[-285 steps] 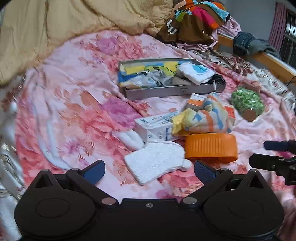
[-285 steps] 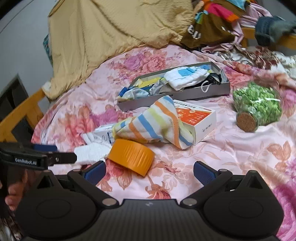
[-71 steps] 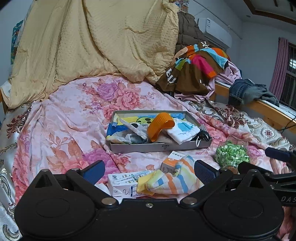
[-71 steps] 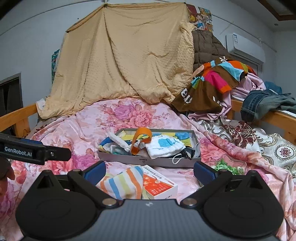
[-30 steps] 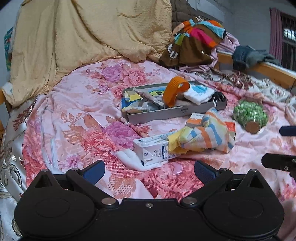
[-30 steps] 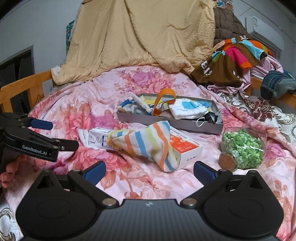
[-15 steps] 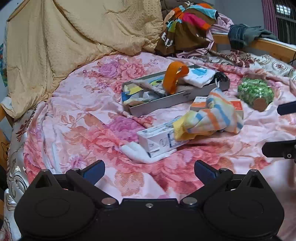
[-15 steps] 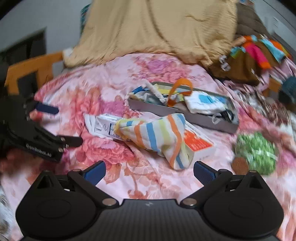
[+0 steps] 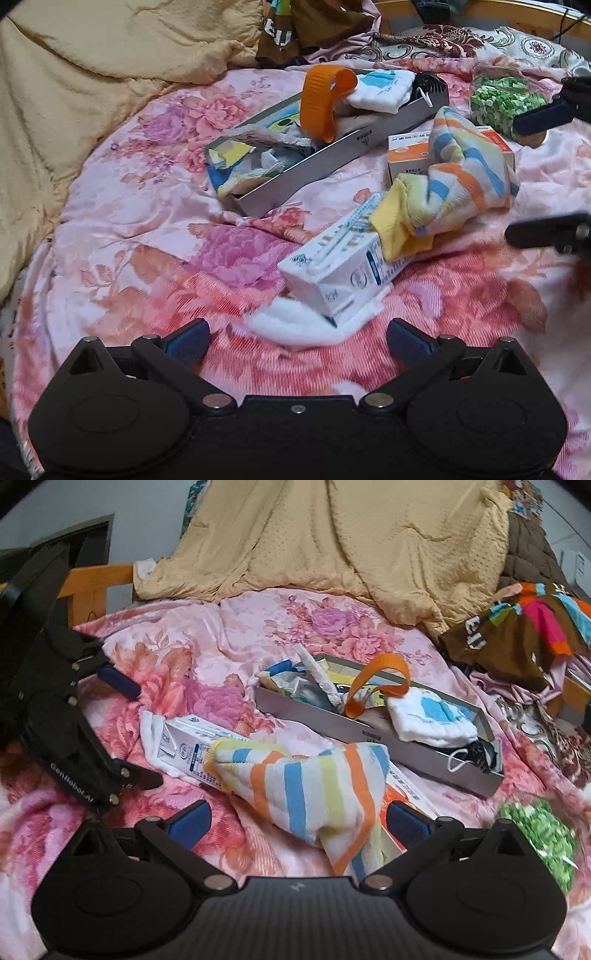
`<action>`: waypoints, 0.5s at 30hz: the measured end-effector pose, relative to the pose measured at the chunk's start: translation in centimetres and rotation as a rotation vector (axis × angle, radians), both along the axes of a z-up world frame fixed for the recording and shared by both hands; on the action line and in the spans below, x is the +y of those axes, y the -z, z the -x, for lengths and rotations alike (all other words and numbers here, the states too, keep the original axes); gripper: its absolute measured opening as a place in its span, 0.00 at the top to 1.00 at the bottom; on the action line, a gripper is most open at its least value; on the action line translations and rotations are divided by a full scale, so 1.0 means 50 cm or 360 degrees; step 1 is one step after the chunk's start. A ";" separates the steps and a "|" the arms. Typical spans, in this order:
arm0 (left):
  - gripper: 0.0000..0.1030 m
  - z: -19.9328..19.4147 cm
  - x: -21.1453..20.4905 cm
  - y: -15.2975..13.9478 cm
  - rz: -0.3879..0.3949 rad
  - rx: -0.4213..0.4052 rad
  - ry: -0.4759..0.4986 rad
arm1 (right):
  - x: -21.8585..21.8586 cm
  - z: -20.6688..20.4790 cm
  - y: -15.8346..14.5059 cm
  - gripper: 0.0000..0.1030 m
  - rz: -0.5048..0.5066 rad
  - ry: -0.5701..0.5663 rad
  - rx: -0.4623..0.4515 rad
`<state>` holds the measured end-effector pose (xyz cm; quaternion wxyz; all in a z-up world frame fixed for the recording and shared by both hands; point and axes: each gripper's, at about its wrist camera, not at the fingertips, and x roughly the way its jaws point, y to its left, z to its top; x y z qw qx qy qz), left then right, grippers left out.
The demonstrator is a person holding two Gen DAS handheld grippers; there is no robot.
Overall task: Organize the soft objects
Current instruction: 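Move both tools toward the white cotton pad and striped sock, then grasp the white cotton pad with the left gripper while the right gripper grasps the striped sock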
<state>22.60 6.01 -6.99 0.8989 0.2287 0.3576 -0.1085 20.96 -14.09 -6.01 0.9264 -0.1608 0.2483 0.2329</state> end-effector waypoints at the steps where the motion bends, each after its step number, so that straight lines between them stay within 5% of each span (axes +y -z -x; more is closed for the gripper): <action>1: 0.01 -0.008 -0.002 0.001 0.0007 0.0008 0.0014 | 0.003 -0.006 0.004 0.00 0.0019 0.0004 0.0004; 15: 0.23 -0.061 -0.015 0.003 0.0072 0.0237 0.0133 | 0.035 -0.017 0.024 0.11 0.0093 -0.0075 -0.0085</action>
